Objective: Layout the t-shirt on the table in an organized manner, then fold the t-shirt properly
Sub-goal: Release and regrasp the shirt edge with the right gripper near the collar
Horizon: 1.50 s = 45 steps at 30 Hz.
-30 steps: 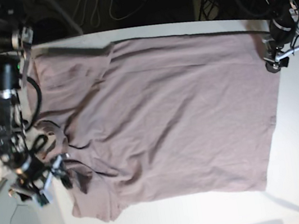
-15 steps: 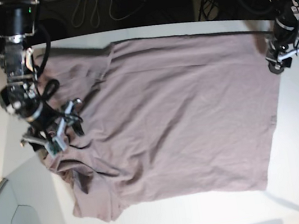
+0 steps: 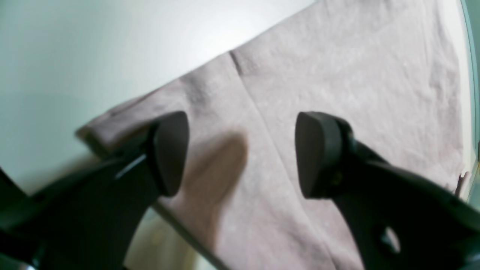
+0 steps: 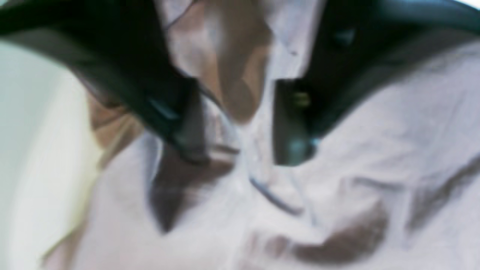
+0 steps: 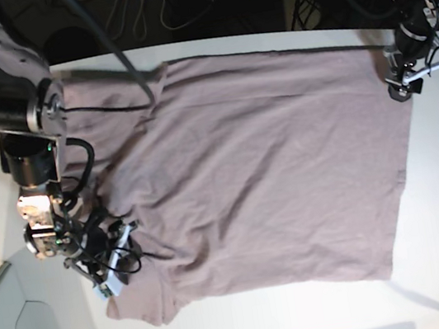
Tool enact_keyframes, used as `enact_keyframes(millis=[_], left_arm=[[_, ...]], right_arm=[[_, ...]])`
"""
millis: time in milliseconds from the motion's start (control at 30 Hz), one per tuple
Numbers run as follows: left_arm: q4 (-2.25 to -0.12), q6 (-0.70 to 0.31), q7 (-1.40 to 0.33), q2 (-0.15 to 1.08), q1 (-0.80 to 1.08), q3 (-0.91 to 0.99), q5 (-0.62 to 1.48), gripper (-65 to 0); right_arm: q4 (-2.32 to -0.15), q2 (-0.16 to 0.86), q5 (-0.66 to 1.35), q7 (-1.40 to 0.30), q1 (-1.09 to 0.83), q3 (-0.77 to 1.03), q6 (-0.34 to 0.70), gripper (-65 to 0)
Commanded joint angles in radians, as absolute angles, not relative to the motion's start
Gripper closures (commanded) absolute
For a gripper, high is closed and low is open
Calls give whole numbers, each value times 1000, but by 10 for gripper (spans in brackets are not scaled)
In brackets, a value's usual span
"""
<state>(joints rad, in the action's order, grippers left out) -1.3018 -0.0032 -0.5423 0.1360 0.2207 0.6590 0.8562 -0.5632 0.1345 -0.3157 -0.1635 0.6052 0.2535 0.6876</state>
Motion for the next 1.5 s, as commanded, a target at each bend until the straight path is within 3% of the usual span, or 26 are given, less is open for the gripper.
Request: enact_keyframes(millis=[0, 67, 100, 233, 300, 500, 567, 733, 833, 1233, 1467], left_arm=[[-1313, -4, -541, 148, 220, 664, 857, -434], [-1313, -4, -541, 148, 220, 664, 855, -434], [-1313, -4, -541, 148, 220, 662, 855, -434], [-1313, -4, -541, 147, 220, 661, 855, -434], [-1313, -4, -541, 143, 220, 664, 855, -434], [-1313, -4, -541, 148, 243, 665, 855, -434], [-1313, -4, -538, 148, 251, 665, 855, -434], [-1313, -4, -533, 171, 254, 667, 855, -434], [-1313, -4, -533, 191, 255, 667, 860, -434], [-1460, -4, -541, 186, 257, 725, 868, -434], [-1661, -2, -542, 186, 306, 725, 869, -434]], right_arm=[[-582, 134, -300, -136, 642, 255, 698, -106], [-582, 127, -300, -133, 641, 255, 698, -15], [-582, 125, -300, -119, 641, 255, 698, 0], [-561, 120, -300, -15, 641, 252, 698, -6], [-484, 127, -300, 62, 654, 251, 618, -17], [-225, 188, -302, 203, 743, 249, 503, -89], [-194, 200, -303, 229, 750, 249, 415, -123], [-191, 220, -303, 251, 743, 249, 48, -197], [-196, 231, -303, 308, 730, 249, -113, -223], [-197, 246, -303, 395, 731, 251, -119, -241], [-375, 243, -298, 377, 622, 311, 36, -242]])
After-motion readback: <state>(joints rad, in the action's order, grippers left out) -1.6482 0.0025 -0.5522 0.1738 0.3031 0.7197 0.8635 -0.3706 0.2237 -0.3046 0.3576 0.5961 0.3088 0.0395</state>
